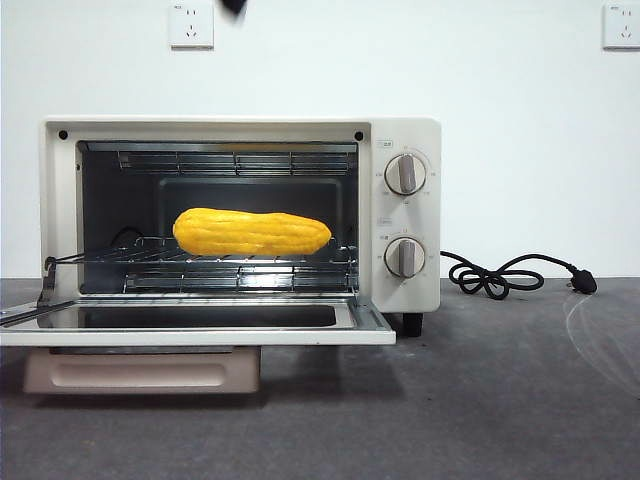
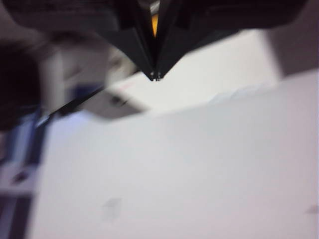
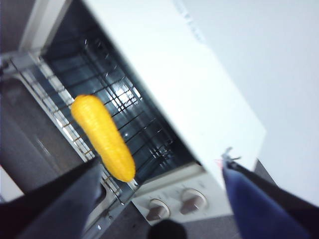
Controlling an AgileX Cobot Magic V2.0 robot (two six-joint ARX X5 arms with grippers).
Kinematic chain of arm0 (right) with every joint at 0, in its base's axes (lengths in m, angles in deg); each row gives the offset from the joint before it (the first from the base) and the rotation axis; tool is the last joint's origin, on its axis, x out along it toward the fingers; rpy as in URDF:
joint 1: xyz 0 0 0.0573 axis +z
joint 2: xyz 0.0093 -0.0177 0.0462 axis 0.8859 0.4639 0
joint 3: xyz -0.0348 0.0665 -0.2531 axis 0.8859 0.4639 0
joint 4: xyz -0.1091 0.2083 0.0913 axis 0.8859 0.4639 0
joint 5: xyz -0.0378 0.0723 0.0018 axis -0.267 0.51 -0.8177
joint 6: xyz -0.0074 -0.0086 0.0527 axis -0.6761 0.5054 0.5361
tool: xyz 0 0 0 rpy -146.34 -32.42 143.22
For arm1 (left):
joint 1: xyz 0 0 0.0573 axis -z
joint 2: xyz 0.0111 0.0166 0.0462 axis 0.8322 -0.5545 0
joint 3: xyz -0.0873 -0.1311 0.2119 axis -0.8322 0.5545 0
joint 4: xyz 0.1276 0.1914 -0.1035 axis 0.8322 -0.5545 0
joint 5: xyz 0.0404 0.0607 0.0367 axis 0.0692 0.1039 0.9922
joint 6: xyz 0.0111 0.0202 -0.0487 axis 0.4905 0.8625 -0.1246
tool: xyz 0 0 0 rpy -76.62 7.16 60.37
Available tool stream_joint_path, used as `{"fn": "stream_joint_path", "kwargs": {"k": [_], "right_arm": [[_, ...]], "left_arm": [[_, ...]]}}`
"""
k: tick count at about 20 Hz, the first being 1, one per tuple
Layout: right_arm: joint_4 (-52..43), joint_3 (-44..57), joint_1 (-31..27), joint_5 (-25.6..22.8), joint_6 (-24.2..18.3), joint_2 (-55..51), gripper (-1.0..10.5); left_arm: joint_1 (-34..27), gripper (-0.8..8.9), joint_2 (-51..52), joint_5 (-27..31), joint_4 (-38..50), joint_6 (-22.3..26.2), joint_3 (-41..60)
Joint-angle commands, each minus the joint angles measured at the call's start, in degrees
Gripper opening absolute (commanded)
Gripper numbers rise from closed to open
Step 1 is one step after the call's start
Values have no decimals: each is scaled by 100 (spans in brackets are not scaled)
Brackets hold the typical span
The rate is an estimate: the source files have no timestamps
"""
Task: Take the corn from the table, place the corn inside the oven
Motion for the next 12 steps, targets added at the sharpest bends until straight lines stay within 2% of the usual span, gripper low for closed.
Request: {"fn": "stream_joint_path", "kwargs": {"k": [1,3,6,9,12], "right_arm": [[256,-15,92,17,343,-487,176],[531,-15,122,33,498,-872,57],[986,-15,120,267,782,-1401,-12],[1458,-15,109,807,1099,-1888,-12],[1834,-15,33,1552,1266,-2319,-12]], "left_arm": [[13,-6,-400,667,-518,63,15],[13,-6,-778,1084,-887,66,15],[13,-7,-1394,1180,-1252,66,15],[11,-8,-2011,861,-1386,122,15],[-4,-8,-2524,205,-1355,358,20]]}}
